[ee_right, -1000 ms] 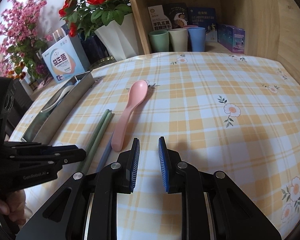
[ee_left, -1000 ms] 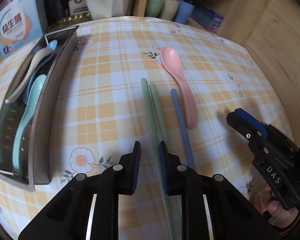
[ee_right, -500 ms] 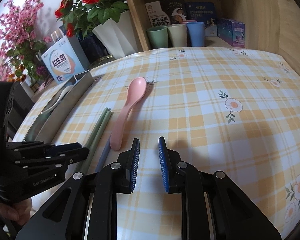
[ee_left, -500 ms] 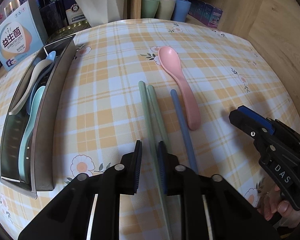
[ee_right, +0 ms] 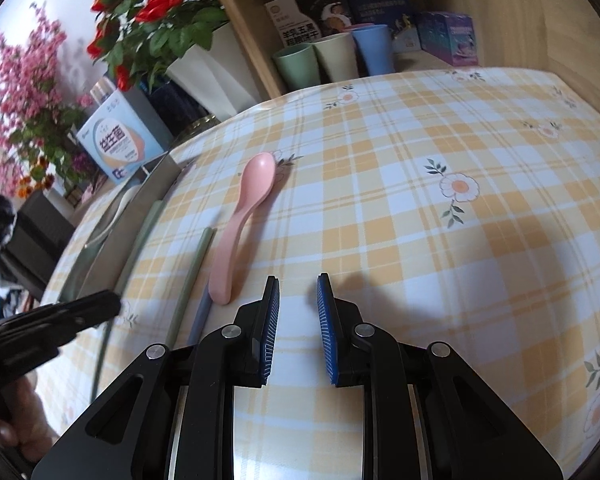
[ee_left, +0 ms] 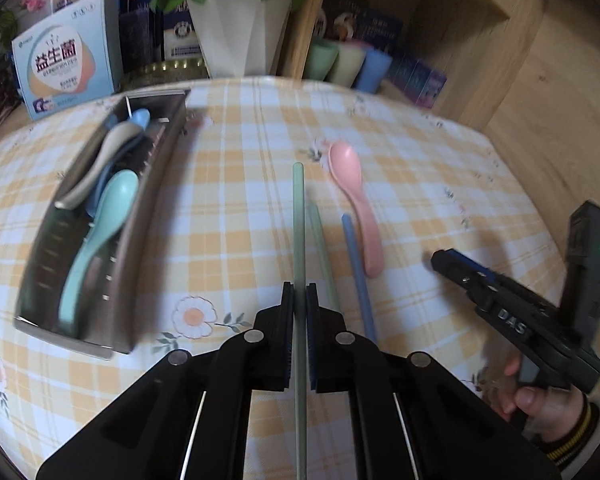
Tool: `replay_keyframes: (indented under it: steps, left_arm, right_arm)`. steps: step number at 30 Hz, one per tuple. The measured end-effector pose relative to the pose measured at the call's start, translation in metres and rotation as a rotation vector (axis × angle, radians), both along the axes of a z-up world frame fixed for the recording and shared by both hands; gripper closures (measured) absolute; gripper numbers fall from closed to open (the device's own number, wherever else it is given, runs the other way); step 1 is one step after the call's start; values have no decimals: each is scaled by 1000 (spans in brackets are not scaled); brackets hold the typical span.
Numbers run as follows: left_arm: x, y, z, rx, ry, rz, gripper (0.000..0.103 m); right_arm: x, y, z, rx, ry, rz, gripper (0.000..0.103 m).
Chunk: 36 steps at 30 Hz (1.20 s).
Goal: Organize utensils
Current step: 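Close the right tool on the pink spoon handle and lift it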
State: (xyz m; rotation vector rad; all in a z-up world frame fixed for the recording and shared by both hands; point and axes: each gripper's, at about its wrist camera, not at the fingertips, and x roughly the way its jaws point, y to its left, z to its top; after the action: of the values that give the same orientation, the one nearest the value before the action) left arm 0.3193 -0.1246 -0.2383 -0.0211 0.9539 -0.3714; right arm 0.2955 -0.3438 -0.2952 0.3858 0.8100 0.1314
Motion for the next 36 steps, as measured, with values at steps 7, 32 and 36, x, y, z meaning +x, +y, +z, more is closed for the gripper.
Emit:
replay_keyframes:
  steps: [7, 32, 36]
  left_arm:
    - [-8, -6, 6, 3, -39, -42, 97]
    - [-17, 40, 28, -89, -108, -8, 97]
    - [-19, 52, 28, -94, -98, 27, 97]
  right_arm:
    - [-1, -7, -2, 35, -1, -24, 83]
    - [6, 19, 3, -150, 50, -6, 83]
    - [4, 15, 7, -143, 55, -35, 83]
